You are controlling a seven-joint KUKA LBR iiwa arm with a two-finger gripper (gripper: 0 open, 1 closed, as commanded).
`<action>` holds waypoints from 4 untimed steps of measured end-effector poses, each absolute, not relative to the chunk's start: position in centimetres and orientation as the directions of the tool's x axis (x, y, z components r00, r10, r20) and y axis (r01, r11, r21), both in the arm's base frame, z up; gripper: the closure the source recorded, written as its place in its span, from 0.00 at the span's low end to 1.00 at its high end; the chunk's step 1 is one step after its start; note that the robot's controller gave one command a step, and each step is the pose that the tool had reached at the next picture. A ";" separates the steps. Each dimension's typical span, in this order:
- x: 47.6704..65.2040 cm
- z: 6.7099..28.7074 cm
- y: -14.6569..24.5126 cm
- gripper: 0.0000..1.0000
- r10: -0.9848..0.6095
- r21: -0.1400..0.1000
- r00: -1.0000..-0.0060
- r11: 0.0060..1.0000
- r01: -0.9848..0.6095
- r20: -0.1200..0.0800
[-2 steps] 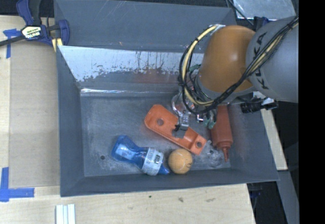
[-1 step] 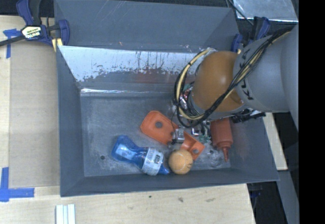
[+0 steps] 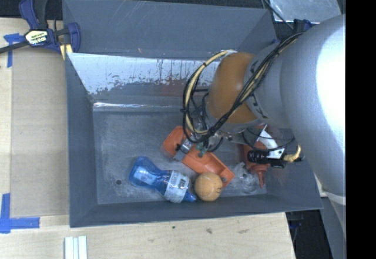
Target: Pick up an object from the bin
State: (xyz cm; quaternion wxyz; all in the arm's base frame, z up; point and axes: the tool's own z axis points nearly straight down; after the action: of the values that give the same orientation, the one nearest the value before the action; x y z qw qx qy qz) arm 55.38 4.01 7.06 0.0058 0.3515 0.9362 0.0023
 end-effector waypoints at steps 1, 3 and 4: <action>54.3 7.6 0.8 1.00 0.120 0.005 -0.992 0.993 0.120 -0.027; 54.3 7.6 0.8 1.00 0.120 0.004 -0.992 0.993 0.120 -0.027; 54.0 9.0 0.8 1.00 0.120 0.003 -0.993 0.993 0.120 -0.017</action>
Offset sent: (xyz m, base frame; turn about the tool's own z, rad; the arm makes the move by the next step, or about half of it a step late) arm 0.0000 0.0000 0.0000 0.0000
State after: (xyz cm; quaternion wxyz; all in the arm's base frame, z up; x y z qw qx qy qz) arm 53.99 0.80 9.01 0.0086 0.0603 0.9981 0.0010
